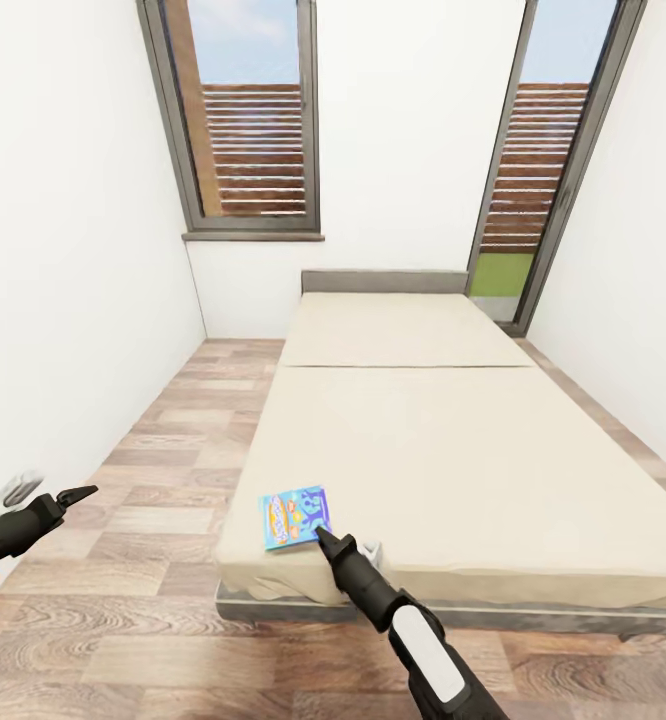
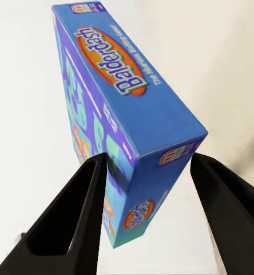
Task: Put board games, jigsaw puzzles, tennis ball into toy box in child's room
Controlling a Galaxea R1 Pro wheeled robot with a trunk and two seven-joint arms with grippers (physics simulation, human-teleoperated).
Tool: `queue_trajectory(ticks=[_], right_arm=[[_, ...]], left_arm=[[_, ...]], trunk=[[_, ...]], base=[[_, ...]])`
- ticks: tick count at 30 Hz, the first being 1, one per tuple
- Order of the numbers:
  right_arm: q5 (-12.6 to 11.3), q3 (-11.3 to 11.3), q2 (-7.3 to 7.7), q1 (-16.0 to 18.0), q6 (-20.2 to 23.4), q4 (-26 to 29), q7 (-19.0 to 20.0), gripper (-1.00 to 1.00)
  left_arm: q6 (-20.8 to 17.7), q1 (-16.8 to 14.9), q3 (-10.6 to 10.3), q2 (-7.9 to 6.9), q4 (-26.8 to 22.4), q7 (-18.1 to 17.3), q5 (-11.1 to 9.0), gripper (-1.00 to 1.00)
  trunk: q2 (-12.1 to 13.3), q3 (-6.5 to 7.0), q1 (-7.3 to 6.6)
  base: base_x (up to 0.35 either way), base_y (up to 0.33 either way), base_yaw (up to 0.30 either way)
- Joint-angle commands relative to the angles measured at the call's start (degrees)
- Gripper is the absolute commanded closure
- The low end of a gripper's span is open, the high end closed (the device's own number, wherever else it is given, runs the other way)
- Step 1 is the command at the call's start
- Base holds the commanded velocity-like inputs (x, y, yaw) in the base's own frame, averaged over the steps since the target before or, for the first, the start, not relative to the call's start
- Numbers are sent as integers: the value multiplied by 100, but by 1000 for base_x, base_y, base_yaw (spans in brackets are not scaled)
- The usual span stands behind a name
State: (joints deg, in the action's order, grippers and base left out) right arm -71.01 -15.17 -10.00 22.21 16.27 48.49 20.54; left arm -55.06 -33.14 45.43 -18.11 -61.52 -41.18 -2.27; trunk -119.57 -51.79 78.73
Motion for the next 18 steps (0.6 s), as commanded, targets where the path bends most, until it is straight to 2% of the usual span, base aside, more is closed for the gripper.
queue_trajectory(ticks=[1, 4, 9, 18], right_arm=[[-46, 14, 0, 2, 237, 137, -164, 100], [-46, 30, 0, 2, 675, 348, -421, 100], [-50, 46, 0, 2, 1110, 435, -529, 100], [-20, 55, 0, 3, 1367, 452, -580, 100]], left_arm=[[-43, -3, 10, 0, -1, -4, -19, -100], [-41, -3, 10, 0, -1, 0, -19, -100], [-40, -3, 10, 0, -1, -3, -19, -100], [-40, -3, 10, 0, -1, -2, -19, -100]], trunk=[[40, 13, -23], [160, 67, -89], [360, 157, -199], [721, 318, -397]], base=[[0, 0, 0], [0, 0, 0], [0, 0, 0], [0, 0, 0]])
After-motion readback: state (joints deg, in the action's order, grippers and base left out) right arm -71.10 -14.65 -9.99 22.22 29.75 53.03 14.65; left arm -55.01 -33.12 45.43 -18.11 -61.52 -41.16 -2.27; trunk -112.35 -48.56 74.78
